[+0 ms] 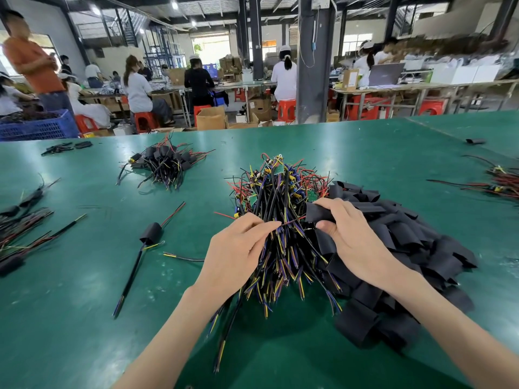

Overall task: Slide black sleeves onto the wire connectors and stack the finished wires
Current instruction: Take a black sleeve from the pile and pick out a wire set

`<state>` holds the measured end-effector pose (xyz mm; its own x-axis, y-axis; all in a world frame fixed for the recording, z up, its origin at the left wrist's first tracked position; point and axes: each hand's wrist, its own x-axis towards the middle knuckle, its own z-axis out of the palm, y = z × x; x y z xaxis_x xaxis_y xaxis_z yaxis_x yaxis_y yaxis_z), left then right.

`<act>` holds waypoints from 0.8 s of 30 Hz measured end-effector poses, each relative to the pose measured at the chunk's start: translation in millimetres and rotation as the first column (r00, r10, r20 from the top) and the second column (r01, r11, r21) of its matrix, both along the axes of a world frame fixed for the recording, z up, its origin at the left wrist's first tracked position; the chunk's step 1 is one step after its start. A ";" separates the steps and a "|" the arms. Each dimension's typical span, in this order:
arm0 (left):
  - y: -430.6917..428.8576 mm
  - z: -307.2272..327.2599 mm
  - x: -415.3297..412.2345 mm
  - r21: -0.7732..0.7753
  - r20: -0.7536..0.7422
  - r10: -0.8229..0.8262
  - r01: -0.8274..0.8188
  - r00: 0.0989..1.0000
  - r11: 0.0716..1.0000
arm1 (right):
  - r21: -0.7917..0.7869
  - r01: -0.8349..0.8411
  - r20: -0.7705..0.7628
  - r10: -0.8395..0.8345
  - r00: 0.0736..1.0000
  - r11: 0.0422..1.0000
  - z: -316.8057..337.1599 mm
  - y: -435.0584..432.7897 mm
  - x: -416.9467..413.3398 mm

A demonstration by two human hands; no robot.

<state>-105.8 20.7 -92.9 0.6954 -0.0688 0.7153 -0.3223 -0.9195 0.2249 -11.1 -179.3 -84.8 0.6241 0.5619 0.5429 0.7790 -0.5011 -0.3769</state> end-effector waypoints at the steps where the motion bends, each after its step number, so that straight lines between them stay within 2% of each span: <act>1: 0.2 1.0 -0.6 0.023 -0.007 0.001 0.000 1.000 1.000 | -0.012 0.002 0.009 -0.002 1.000 1.000 0.6 -0.2 -0.1; 3: -0.9 2.9 -1.2 0.054 -0.021 0.004 -0.003 1.000 0.999 | -0.049 0.022 0.101 -0.017 0.995 0.999 2.1 -1.0 -2.0; 4: -2.2 3.7 -1.4 0.056 -0.030 0.004 -0.003 1.000 0.998 | -0.090 0.056 0.198 -0.037 0.979 0.994 2.2 -1.0 -3.6; 6: -6.2 4.2 -1.9 0.034 -0.043 -0.019 0.020 0.999 0.999 | -0.214 0.159 0.410 -0.059 0.910 0.964 3.6 0.6 -8.5; 8: -12.2 3.2 -2.7 -0.043 -0.046 -0.086 0.084 0.995 0.996 | -0.293 0.223 0.513 -0.044 0.857 0.930 6.4 5.2 -17.5; 10: -19.6 1.1 -3.8 -0.149 -0.040 -0.189 0.181 0.981 0.972 | -0.328 0.253 0.551 -0.033 0.834 0.910 6.5 12.1 -28.7; 13: -24.7 -2.3 -4.2 -0.218 -0.032 -0.281 0.268 0.959 0.938 | -0.373 0.273 0.561 -0.019 0.827 0.887 0.9 21.1 -43.6; 17: -18.6 -3.6 -1.6 -0.247 -0.073 -0.273 0.248 0.959 0.937 | -0.382 0.344 0.569 -0.075 0.819 0.858 -3.3 23.2 -51.4; 21: -15.7 2.6 -4.6 -0.341 -0.098 -0.322 0.272 0.942 0.900 | -0.374 0.400 0.573 -0.131 0.809 0.837 0.2 20.3 -46.3; 24: -4.5 7.1 -5.6 -0.261 -0.137 -0.246 0.204 0.960 0.944 | -0.373 0.406 0.546 -0.156 0.823 0.835 3.0 15.6 -38.5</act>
